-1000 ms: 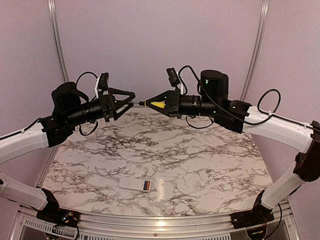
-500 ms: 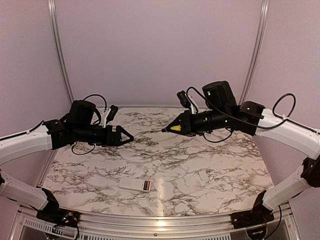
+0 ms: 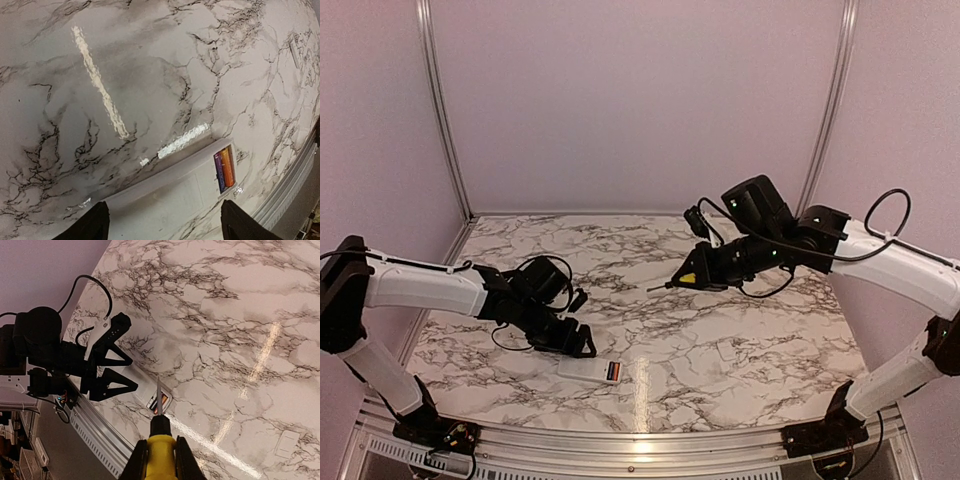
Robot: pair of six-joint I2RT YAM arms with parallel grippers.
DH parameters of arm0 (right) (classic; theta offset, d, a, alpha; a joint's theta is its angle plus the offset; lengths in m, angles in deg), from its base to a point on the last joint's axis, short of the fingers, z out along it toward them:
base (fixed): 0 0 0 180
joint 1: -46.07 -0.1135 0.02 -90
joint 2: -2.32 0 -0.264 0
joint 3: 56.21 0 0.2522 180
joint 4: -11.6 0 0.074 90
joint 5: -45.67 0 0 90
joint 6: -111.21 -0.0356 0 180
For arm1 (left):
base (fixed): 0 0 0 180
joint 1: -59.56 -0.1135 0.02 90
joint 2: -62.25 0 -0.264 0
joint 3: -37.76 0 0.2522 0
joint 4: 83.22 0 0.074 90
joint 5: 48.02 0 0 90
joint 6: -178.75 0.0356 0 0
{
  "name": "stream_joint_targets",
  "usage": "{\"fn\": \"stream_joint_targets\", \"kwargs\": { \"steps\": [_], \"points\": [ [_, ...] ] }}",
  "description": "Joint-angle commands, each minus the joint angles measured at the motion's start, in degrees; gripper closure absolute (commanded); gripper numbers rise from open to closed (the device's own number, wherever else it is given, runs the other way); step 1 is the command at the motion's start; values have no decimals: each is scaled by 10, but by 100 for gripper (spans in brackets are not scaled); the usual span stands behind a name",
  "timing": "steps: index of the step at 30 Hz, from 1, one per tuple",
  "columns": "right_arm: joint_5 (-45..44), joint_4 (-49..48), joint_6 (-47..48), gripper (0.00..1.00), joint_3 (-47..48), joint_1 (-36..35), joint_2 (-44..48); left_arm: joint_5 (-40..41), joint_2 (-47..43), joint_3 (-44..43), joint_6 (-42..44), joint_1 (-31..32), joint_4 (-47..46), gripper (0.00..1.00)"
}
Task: Unload the batteries from the remote control
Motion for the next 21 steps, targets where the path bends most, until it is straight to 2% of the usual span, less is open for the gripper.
{"fn": "stream_joint_targets", "kwargs": {
  "steps": [1, 6, 11, 14, 21],
  "points": [
    [-16, 31, 20, 100, -12, 13, 26, 64, 30, -35, -27, 25, 67, 21],
    [14, 36, 56, 100, -9, 37, 30, 88, 38, -31, -94, 45, 72, 21],
    [21, 96, 115, 100, 35, 56, 23, 111, 46, -59, -159, 71, 92, 20],
    [20, 110, 129, 100, 30, 58, 34, 117, 54, -72, -182, 88, 106, 20],
    [51, 117, 165, 100, 8, 59, 60, 122, 57, -111, -144, 123, 142, 16]
  ]
}}
